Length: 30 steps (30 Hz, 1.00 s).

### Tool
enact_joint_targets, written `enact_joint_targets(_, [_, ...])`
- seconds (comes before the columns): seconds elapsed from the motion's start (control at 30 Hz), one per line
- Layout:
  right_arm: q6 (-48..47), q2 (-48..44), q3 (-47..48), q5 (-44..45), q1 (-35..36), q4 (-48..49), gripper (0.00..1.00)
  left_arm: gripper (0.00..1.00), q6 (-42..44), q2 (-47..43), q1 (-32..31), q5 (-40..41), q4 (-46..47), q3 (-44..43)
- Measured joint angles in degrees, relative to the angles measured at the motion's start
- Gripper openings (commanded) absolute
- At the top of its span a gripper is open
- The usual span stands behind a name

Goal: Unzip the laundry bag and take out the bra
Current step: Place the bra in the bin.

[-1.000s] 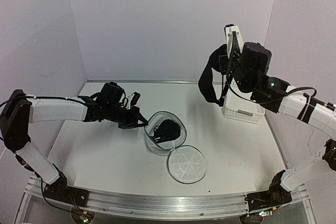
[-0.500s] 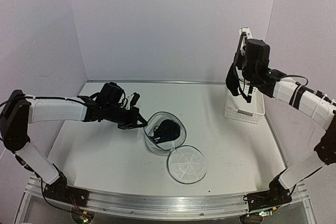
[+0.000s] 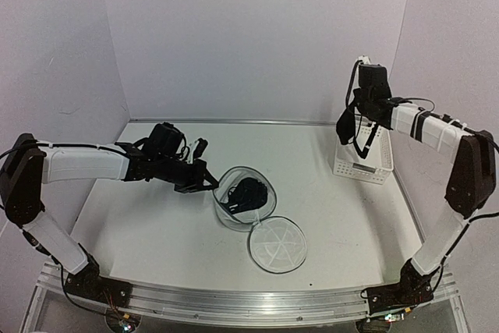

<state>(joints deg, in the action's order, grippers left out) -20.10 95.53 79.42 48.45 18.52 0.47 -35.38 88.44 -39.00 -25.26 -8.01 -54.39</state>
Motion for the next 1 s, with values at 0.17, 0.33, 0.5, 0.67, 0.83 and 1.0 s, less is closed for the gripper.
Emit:
enact_joint_targets(0.17, [1.86, 3.89, 0.94, -1.95, -3.61, -4.87, 0.00, 0.00, 0.20, -0.20, 0.00, 0.39, -1.16, 0.00])
enact_joint_targets(0.33, [4.15, 7.72, 3.52, -4.20, -6.05, -10.21, 0.00, 0.00, 0.70, -0.28, 0.00, 0.42, -1.60, 0.00])
enact_joint_targets(0.5, [6.67, 14.05, 9.11, -7.32, -7.34, -14.84, 0.00, 0.00, 0.90, -0.28, 0.00, 0.42, -2.21, -0.04])
enact_joint_targets(0.67, [10.03, 19.87, 13.09, -12.59, -8.96, -19.85, 0.00, 0.00, 0.90, -0.28, 0.00, 0.39, -2.54, -0.04])
enact_joint_targets(0.83, [12.96, 25.49, 17.42, -17.55, -11.13, -23.76, 0.09, 0.00, 0.90, -0.31, 0.00, 0.42, -2.56, -0.04])
enact_joint_targets(1.0, [16.11, 28.28, 18.12, -21.14, -13.00, -26.43, 0.24, 0.00, 0.87, -0.42, 0.00, 0.42, -2.58, -0.02])
